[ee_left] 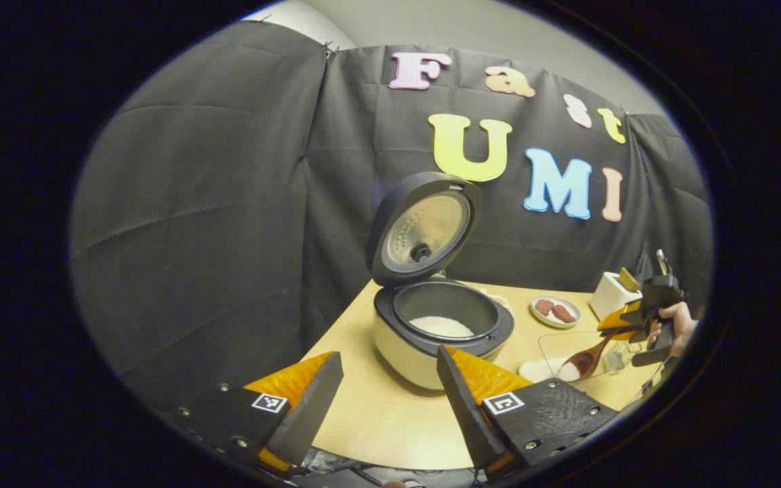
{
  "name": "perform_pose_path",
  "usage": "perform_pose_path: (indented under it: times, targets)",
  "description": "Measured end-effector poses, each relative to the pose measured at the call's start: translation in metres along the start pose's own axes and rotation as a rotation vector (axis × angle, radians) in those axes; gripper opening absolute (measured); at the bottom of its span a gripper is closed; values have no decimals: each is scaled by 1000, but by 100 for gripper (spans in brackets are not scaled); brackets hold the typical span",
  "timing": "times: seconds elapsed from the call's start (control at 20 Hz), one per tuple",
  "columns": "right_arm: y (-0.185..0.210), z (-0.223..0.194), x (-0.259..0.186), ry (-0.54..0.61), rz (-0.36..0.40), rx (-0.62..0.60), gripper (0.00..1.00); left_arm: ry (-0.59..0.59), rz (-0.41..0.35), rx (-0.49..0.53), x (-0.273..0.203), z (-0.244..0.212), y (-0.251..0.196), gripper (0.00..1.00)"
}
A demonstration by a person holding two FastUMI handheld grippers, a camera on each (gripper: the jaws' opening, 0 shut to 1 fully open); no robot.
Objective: Close the left gripper, press the button to open the rice cooker; take a wooden spoon from the chopstick holder with the right hand, scoop a spoonful of rice and pour it into the rice cooker, then put the wooden spoon back into the chopstick holder.
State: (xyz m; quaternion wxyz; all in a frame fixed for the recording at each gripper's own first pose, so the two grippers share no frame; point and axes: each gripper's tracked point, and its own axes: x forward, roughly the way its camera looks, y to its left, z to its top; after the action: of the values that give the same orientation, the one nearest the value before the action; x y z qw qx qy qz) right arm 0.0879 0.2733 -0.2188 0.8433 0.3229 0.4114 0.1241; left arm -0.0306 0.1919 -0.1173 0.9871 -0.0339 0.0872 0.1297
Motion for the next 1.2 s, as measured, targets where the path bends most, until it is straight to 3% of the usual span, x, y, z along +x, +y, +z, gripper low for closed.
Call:
perform_pose_path:
  times: [0.1, 0.4, 0.45, 0.55, 0.85, 1.0, 1.05, 1.1, 1.15, 1.2]
  targets:
    - [3, 13, -7, -14, 19, 59, 19, -2, -5, -3, 3, 1, -2, 84]
    - [24, 42, -31, -35, 98, 213, 19, -4, -4, -11, 4, 0, -5, 84]
    - [30, 47, -32, -38, 110, 243, 19, -5, 0, -12, 3, -2, -3, 89]
    - [42, 57, -36, -48, 133, 280, 15, -1, 4, -24, 2, -3, -1, 84]
    - [99, 74, -39, -35, 236, 323, 19, 6, 29, -46, 0, -11, 7, 84]
    - [139, 67, -37, 15, 307, 324, 19, 9, 50, -63, 2, -13, 15, 84]
    - [152, 64, -36, 32, 337, 320, 19, 8, 63, -69, 1, -15, 20, 89]
    - [165, 60, -36, 48, 359, 314, 15, 5, 75, -76, 1, -13, 26, 89]
    - [176, 56, -35, 63, 371, 305, 19, 0, 88, -84, 0, -14, 32, 89]
    - [187, 51, -33, 77, 380, 291, 14, -4, 101, -93, -1, -13, 38, 84]
